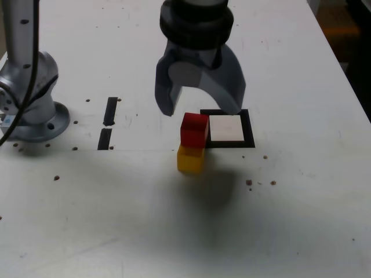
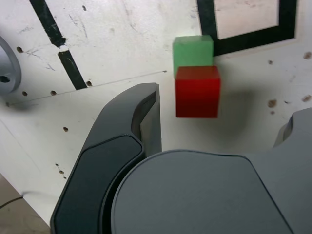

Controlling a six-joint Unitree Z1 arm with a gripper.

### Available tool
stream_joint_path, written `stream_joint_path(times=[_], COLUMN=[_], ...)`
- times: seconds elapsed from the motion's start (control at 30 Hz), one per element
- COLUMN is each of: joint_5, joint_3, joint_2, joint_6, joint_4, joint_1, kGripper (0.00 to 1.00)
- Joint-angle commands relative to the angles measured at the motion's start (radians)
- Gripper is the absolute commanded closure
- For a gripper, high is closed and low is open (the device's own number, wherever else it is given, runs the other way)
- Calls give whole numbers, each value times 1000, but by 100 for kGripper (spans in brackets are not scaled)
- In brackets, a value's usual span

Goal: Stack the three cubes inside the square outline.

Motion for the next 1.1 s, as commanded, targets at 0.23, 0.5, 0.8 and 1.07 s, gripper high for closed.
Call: stream_joint_path(times=[0.23, 0.5, 0.8, 1.07], joint_5=[-39, -17, 1, 18], joint_3=[110, 106, 106, 90], joint_2=[23, 41, 41, 31], joint_6=[16, 14, -16, -20], joint_4=[-127, -129, -144, -120], joint_1=[13, 13, 13, 13], kGripper=[16, 35, 62, 72])
